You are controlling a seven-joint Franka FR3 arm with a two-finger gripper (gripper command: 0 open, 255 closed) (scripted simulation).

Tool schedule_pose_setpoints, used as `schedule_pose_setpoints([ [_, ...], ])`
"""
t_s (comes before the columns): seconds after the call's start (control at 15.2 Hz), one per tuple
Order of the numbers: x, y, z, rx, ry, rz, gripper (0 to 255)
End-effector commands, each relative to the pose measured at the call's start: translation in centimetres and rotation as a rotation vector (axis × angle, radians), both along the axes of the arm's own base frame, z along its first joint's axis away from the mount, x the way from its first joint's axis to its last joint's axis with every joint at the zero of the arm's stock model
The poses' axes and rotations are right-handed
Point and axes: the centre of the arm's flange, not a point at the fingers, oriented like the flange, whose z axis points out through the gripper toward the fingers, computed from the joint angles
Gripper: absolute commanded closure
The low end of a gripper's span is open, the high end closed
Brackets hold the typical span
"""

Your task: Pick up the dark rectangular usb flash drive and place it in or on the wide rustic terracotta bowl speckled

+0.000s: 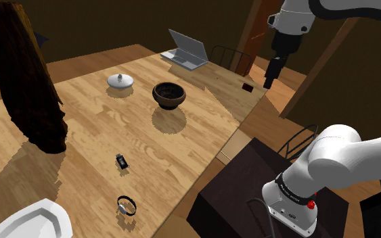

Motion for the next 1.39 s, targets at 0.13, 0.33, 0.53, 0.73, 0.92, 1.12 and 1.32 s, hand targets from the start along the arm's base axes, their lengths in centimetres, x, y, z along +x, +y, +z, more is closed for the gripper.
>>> schedule_pose_setpoints([
  [0.13,0.9,1.9,-1.5,0.003,-0.005,-0.001,0],
  [0.33,2.1,4.7,-3.8,0.007,-0.013,-0.003,0],
  [0.53,3.5,7.6,-6.0,0.012,-0.022,-0.005,0],
  [0.73,4.8,10.4,-8.2,0.016,-0.030,-0.007,0],
  [0.92,6.2,13.3,-10.4,0.021,-0.038,-0.009,0],
  [1.12,7.6,16.2,-12.6,0.025,-0.046,-0.011,0],
  [1.32,9.0,19.0,-14.7,0.030,-0.054,-0.013,0],
])
